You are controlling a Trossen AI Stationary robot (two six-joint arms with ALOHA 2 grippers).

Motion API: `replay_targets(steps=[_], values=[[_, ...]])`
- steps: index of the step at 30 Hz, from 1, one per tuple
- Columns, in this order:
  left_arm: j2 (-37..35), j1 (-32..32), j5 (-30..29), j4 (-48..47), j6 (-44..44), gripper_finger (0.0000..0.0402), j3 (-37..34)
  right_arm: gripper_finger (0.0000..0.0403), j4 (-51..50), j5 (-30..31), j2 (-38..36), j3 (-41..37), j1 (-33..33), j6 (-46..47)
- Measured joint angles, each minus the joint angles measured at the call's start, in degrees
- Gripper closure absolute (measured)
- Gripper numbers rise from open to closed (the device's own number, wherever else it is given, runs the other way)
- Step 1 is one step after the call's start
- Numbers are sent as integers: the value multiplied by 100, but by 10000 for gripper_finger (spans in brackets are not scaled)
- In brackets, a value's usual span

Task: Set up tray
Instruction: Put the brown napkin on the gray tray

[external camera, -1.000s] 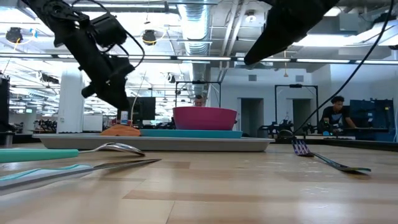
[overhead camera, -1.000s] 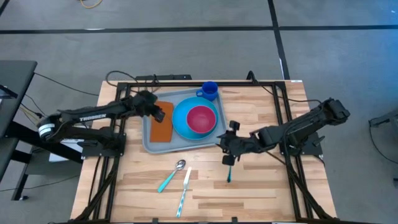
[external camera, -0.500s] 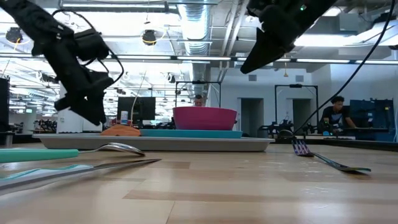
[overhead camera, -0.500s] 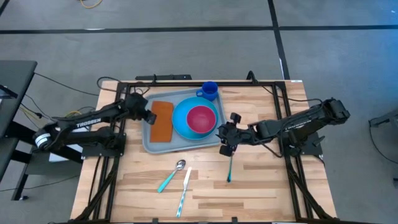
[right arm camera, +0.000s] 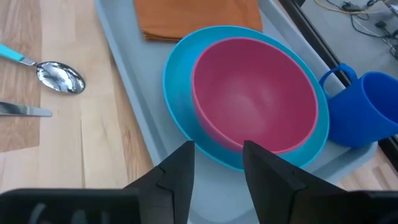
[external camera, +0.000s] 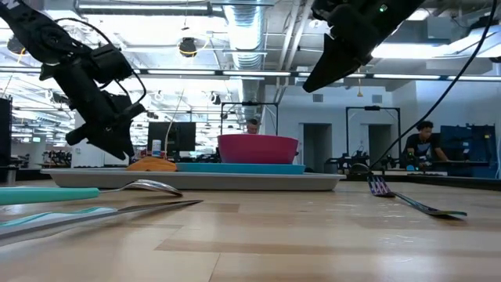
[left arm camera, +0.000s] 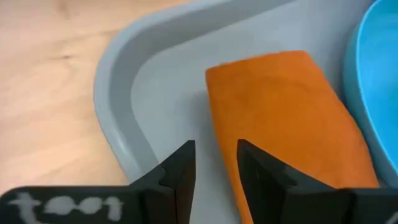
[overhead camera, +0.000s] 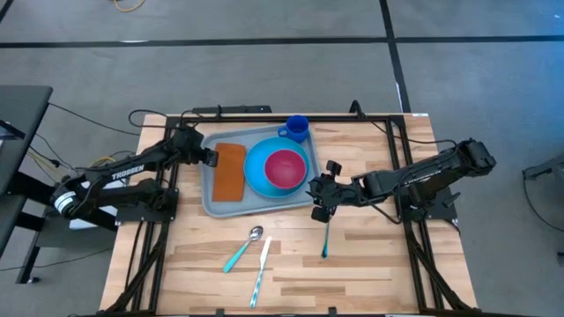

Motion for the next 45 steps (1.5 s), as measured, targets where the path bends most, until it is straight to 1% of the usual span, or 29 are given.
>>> replay_targets(steps=[4, 11, 16, 21, 25, 27, 29, 31, 33, 35, 37, 39, 45], values=[[276, 12, 229, 177, -29, 296, -2, 275, 0, 0, 0, 0, 0, -2], [1064, 10, 557, 1084, -131, 296, -4, 276, 2, 0, 2, 0, 0, 0], [1626, 10, 608, 1189, -144, 296, -4, 275, 0, 0, 2, 0, 0, 2], [1724, 12, 817, 1346, -165, 296, 0, 275, 0, 0, 2, -2, 4, 49], [1579, 41, 1213, 1174, -253, 296, -4, 275, 1, -2, 4, -2, 13, 92], [1517, 43, 1304, 1163, -271, 296, -4, 276, 2, -4, 4, -2, 13, 94], [1466, 43, 1190, 1233, -197, 296, -4, 276, 0, -4, 4, -2, 11, 96], [1457, 43, 897, 1270, -130, 299, -4, 275, 2, -4, 4, -2, 13, 103], [1457, 46, 696, 1197, 22, 309, -4, 275, 1, -4, 4, -2, 13, 105], [1457, 49, 687, 1084, 289, 328, -4, 276, 2, -2, 4, -2, 11, 104], [1457, 47, 692, 864, 509, 358, -4, 276, 2, -2, 4, -2, 11, 62], [1457, 47, 654, 747, 553, 388, -7, 275, 2, -2, 4, -2, 11, 22], [1363, 47, 736, 828, 365, 400, -7, 276, 4, 0, 4, -4, 2, -11]])
